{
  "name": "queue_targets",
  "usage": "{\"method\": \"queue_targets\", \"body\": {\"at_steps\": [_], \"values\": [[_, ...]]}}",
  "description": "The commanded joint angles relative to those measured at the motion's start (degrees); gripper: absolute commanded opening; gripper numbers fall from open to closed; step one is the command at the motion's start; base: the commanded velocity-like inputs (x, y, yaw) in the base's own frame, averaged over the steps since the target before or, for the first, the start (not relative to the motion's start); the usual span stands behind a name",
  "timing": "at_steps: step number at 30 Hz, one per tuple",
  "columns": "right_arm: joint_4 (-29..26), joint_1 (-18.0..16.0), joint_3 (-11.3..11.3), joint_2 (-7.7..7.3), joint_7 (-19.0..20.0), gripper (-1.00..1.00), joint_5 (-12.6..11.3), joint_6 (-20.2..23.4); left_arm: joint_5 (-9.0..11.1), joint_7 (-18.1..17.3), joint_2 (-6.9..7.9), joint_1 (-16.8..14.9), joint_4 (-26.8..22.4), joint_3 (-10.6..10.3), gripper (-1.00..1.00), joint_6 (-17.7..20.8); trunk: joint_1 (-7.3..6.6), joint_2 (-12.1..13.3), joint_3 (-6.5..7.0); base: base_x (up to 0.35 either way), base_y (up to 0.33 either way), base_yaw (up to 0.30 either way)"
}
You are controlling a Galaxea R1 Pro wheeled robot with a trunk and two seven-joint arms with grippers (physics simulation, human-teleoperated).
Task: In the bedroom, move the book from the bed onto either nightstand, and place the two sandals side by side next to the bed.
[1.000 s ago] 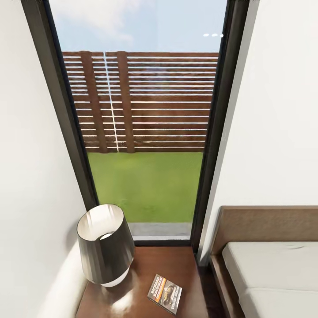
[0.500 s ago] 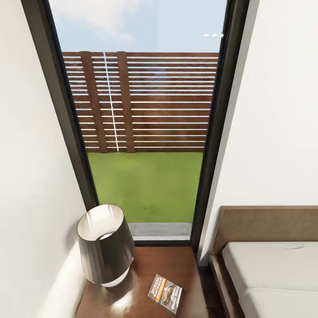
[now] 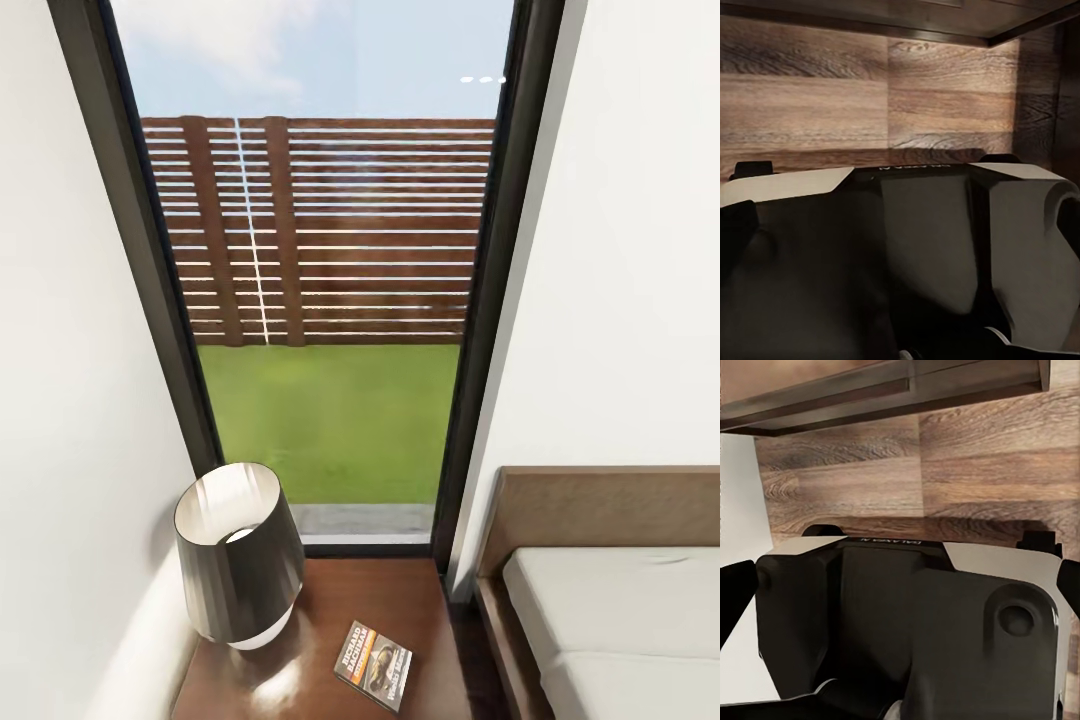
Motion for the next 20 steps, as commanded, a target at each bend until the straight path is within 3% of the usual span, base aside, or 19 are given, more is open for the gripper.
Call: {"method": "queue_targets", "body": {"at_steps": [1, 3, 8, 20], "values": [[0.11, -0.08, 0.37, 0.01, 0.26, 1.0, -0.59, 0.28, -0.16, -0.24, 0.01, -0.05, 0.07, 0.39, 1.0, -0.13, 0.01, -0.07, -0.08, 0.0, 0.0, 0.0], [0.11, -0.08, 0.4, 0.2, 0.27, 1.0, -0.54, 0.28, -0.17, -0.24, -0.02, -0.05, 0.11, 0.39, 1.0, -0.13, 0.01, -0.07, -0.08, 0.0, 0.0, 0.0], [0.1, -0.08, 0.4, 2.44, 0.27, 1.0, -0.6, 0.28, -0.18, -0.24, -0.22, -0.05, 0.14, 0.39, 1.0, -0.12, 0.01, -0.07, -0.08, 0.0, 0.0, 0.0], [0.11, -0.08, 0.34, 2.99, 0.27, 1.0, -0.64, 0.28, -0.18, -0.24, -0.25, -0.05, 0.12, 0.39, 1.0, -0.13, 0.01, -0.07, -0.08, 0.0, 0.0, 0.0]]}}
